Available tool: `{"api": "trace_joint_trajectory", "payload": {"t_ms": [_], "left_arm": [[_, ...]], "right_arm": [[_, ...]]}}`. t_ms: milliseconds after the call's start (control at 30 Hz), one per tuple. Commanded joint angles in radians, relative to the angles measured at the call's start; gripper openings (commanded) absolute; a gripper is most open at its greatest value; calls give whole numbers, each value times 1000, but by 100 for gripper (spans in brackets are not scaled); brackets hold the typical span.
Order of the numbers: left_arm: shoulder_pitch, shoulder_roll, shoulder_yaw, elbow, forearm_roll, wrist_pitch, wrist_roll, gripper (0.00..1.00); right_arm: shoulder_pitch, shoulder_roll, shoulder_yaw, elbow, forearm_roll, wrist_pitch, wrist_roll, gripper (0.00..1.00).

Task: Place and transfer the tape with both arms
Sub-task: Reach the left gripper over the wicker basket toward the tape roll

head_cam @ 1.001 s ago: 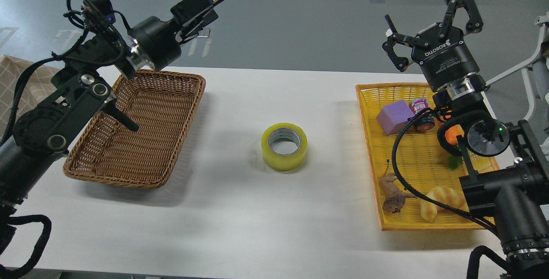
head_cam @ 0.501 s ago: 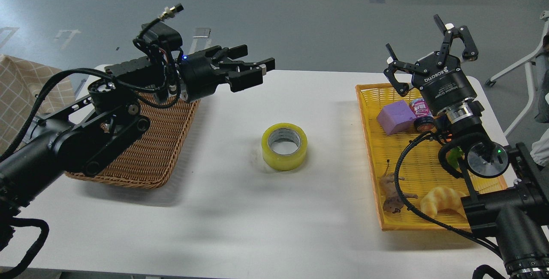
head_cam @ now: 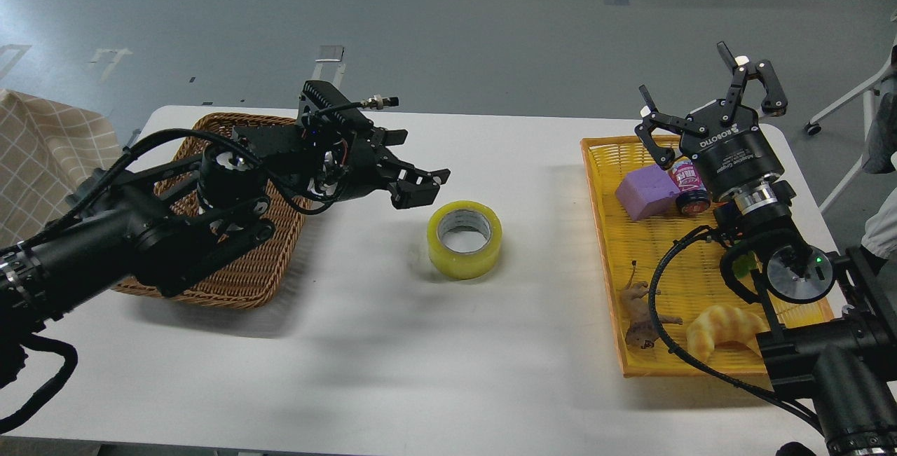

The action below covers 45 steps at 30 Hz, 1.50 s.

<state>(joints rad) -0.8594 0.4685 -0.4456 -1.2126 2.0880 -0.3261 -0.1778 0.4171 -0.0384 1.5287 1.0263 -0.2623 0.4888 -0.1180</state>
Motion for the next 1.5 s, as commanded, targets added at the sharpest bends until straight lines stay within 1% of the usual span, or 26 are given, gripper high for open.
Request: {"api": "trace_joint_trajectory", "payload": {"t_ms": [0, 33, 100, 200, 234, 267, 300, 367, 401, 467, 534, 1102, 1469], "left_arm": [[0, -36, 2, 4, -2, -47, 53, 98], [0, -47, 2, 4, -2, -60, 75, 98], [-1, -65, 1, 2, -2, -77, 98, 98], [-1, -88, 2, 4, -5, -88, 110, 98], [0, -94, 2, 11, -6, -96, 122, 98], [5, -103, 2, 25, -8, -103, 145, 98], [5, -103, 2, 25, -8, -103, 146, 98], [7, -132, 1, 44, -22, -110, 205, 98], [7, -137, 1, 48, -31, -110, 221, 98], [7, -154, 1, 62, -83, -110, 265, 98], [7, -160, 1, 62, -101, -110, 273, 98], [48, -206, 4, 68, -112, -110, 276, 98], [63, -237, 5, 145, -114, -110, 274, 98]], "right_arm": [[-4, 2, 1, 2, 0, 0, 0, 100], [-4, 2, -1, 0, 0, 0, 0, 100], [-6, 2, -1, 0, 0, 0, 0, 100], [-6, 2, -1, 0, 0, 0, 0, 100], [-6, 2, -1, 0, 0, 0, 0, 100], [-6, 2, -1, 0, 0, 0, 0, 100], [-6, 2, -1, 0, 0, 0, 0, 100], [-8, 0, -1, 0, 0, 0, 0, 100], [-8, 0, -1, 0, 0, 0, 0, 100], [-9, 0, -1, 0, 0, 0, 0, 100], [-9, 2, 1, 0, 0, 0, 0, 100], [-11, 2, -1, 0, 0, 0, 0, 100], [-9, 0, 1, 0, 0, 0, 0, 100]]}}
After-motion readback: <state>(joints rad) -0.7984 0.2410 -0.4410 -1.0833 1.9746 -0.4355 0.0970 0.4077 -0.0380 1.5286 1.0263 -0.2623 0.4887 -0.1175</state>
